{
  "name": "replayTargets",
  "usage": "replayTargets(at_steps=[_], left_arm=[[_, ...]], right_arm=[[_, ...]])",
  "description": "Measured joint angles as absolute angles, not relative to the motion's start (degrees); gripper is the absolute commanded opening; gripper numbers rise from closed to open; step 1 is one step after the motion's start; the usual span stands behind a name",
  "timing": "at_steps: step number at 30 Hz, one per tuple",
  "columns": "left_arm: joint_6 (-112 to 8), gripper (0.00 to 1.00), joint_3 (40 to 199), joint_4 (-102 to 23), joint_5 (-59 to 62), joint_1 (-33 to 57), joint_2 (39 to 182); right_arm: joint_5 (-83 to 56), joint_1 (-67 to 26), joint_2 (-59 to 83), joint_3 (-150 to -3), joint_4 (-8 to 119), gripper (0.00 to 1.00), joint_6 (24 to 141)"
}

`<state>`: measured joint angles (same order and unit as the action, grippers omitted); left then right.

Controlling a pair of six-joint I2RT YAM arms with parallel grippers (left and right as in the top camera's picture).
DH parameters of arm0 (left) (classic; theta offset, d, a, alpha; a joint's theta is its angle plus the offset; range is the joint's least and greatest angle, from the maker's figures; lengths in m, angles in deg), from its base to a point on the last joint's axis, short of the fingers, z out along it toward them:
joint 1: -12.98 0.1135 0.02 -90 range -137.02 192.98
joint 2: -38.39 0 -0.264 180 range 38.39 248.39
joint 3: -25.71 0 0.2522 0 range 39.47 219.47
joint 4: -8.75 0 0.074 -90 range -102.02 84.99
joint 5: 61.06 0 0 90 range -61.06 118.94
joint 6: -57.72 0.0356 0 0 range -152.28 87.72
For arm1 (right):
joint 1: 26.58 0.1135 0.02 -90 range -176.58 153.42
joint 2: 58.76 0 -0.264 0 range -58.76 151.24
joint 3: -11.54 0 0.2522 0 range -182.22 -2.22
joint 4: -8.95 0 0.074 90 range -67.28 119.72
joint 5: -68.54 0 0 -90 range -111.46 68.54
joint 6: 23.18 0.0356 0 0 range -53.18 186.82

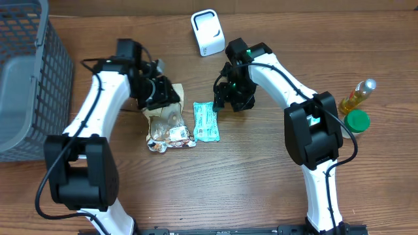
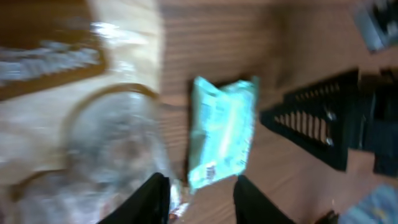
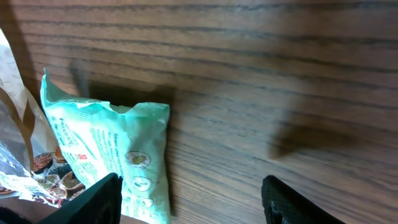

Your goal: Scan the item barcode

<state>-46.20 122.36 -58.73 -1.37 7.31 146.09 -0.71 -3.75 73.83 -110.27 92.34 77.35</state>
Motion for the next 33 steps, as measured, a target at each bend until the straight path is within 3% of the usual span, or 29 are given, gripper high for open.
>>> replayTargets(at_steps=[3, 7, 18, 26, 33], left_arm=[[-46.22, 0.22, 122.34, -58.18, 0.49, 3.57, 146.09], [-48.53, 0.24, 122.34, -56.83, 5.45, -0.74, 146.09], [-57.63, 0.41, 122.34, -53.85, 22.17, -8.65, 146.09], [-61.78, 0.35, 122.34, -52.35, 27.25, -9.17, 147.79], [-62.17, 0.33, 122.34, -49.53, 23.86, -9.2, 153.72]], right_arm=[[-0.03, -4.98, 73.85, -110.27, 92.36, 0.69, 77.28], [0.62, -7.21, 73.83, -110.27, 94.35, 0.69, 76.47], [0.8, -16.02, 73.83, -110.27, 98.37, 0.69, 69.46], [0.78, -18.75, 73.85, -110.27, 97.48, 0.69, 68.47], [0.8, -18.57, 73.85, -110.27, 97.24, 0.7, 68.28]])
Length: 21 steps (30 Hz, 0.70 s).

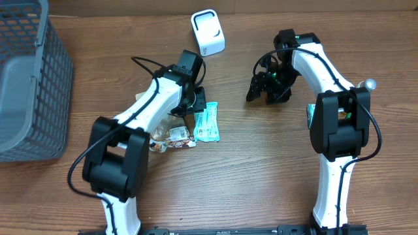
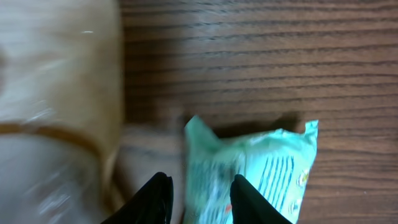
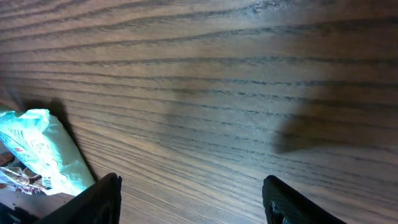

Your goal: Scan the item barcode

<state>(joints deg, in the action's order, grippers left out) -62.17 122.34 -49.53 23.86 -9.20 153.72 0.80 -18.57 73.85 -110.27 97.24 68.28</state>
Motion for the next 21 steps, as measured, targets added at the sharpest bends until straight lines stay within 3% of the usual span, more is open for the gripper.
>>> replayTargets(at_steps=[9, 18, 20, 21], left_arm=[[-57.71, 0.29, 122.34, -43.93, 7.75, -9.48, 157.74], [-51.88, 0.38, 122.62, -41.44, -2.74, -11.93, 158.02], [-51.35, 0.35, 124.26, -43.1, -3.31, -11.75, 158.22], [-51.29, 0.25, 125.66, -44.52, -3.44, -11.58, 158.29]], right_arm=[[1.91, -18.57, 73.85, -110.27, 97.35, 0.69, 68.3], [5.0, -20.34, 73.85, -110.27, 99.29, 0.69, 68.28], [5.76, -21.11, 73.85, -110.27, 99.99, 0.69, 68.32], [6.64, -21.48, 73.83, -110.27, 100.28, 0.68, 68.3]])
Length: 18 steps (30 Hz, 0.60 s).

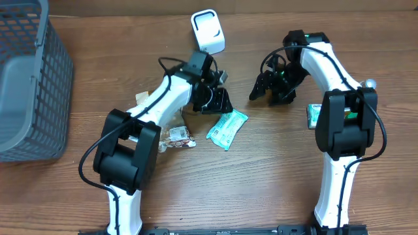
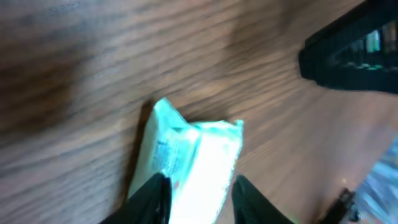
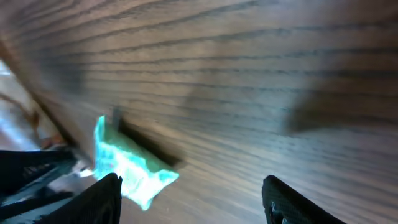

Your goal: Scan the item barcode

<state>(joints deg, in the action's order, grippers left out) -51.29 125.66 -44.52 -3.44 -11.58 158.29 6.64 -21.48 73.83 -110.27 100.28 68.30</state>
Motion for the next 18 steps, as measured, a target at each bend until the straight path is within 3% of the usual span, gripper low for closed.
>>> replayTargets(at_steps=[3, 4, 7, 13, 18], left_arm=[[-50.02, 0.06, 131.58, -51.65, -3.4, -10.81, 158.31], [-49.78, 0.04, 132.83, -54.18, -3.24, -10.55, 158.31], [-49.58, 0.04, 134.25, -60.02, -1.78, -10.38, 158.29], [-46.72, 0.04, 134.23, -70.33, 0.93, -10.42, 158.31], [-43.42, 0.04, 134.23, -72.52, 1.54, -10.57, 158.31]], right_arm=[[10.39, -22.38, 73.83, -110.29, 101.67, 0.68, 67.1], [11.16, -22.42, 73.83, -110.29, 102.18, 0.68, 66.51], [13.02, -22.36, 73.85, -110.29, 103.25, 0.68, 64.74], [14.31, -21.09, 73.85, -110.29, 103.77, 0.57, 63.56], [14.5, -18.68, 73.85, -110.29, 105.24, 0.3, 63.23]])
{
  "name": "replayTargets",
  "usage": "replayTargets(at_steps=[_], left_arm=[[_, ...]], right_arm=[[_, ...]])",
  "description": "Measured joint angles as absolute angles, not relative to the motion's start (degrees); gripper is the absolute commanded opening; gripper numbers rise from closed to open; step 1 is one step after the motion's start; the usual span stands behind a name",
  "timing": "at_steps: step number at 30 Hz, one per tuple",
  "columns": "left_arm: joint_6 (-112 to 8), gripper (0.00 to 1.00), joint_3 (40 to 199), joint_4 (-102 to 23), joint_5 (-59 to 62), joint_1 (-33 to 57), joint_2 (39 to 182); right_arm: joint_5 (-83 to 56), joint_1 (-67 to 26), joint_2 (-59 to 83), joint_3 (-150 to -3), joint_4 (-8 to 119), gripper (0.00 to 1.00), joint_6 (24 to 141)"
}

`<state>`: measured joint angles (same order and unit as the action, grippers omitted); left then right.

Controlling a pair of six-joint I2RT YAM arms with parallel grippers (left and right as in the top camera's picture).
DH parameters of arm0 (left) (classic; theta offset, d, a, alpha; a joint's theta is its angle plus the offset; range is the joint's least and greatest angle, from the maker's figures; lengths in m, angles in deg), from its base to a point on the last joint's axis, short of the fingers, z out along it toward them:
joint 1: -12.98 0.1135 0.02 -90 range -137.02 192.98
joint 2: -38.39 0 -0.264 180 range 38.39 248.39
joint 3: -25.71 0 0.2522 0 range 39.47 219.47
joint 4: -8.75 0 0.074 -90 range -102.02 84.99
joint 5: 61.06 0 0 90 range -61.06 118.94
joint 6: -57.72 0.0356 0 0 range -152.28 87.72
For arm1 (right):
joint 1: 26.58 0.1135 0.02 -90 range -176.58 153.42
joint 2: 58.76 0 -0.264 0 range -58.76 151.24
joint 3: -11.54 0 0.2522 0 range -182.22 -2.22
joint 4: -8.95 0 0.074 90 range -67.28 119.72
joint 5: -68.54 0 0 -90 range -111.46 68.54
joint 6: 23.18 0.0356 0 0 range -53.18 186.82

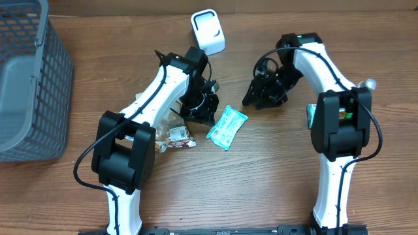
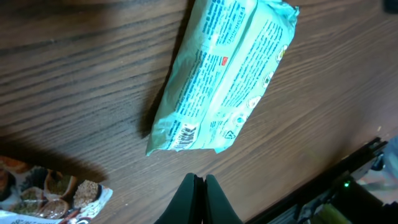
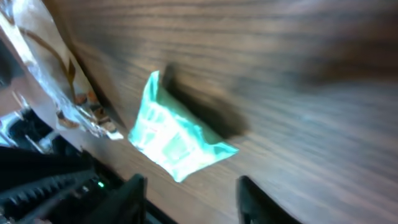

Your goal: Scan the item barcode

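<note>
A small teal packet (image 1: 226, 127) lies tilted on the wooden table, with a printed barcode near its lower end (image 2: 184, 135); the right wrist view shows the packet (image 3: 177, 143) blurred. A white barcode scanner (image 1: 208, 31) stands at the back. My left gripper (image 1: 200, 112) is shut and empty, just left of the packet; its closed fingertips (image 2: 199, 186) show in the left wrist view. My right gripper (image 1: 256, 98) is open, up and right of the packet, holding nothing.
A clear snack bag with brown print (image 1: 171, 134) lies left of the packet. A grey mesh basket (image 1: 29, 78) stands at the far left. A yellow bottle (image 1: 360, 93) and a green lid (image 1: 357, 121) sit at the right.
My left gripper has shut and moved down to the packet's left side. My right gripper has shifted a little left toward the packet and its opening looks narrower. The packet has kept its place.
First the teal packet lay upright beside the snack bag, with my left gripper over the bag and my right gripper close by. Then my left gripper was at the packet and my right gripper farther right. Then the packet lay tilted further right, where it lies now.
</note>
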<state>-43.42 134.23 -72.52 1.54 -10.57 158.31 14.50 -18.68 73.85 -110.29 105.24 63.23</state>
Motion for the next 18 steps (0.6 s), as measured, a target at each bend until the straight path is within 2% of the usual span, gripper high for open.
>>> replayTargets(at_steps=[5, 8, 16, 18], left_arm=[[-42.11, 0.04, 134.18, -72.26, 1.37, -10.62, 158.31], [-41.72, 0.04, 133.37, -71.43, 0.6, -10.62, 158.31], [-41.87, 0.04, 128.61, -64.28, 0.08, -10.62, 158.31], [-42.66, 0.04, 127.74, -63.01, 0.45, -10.62, 158.39]], right_arm=[[14.74, -17.07, 73.83, -110.29, 106.77, 0.22, 62.81], [14.74, -17.0, 73.83, -110.29, 108.54, 0.12, 62.57], [14.74, -16.93, 73.83, -108.68, 109.65, 0.08, 64.39], [14.74, -16.76, 73.83, -106.95, 109.28, 0.04, 65.24]])
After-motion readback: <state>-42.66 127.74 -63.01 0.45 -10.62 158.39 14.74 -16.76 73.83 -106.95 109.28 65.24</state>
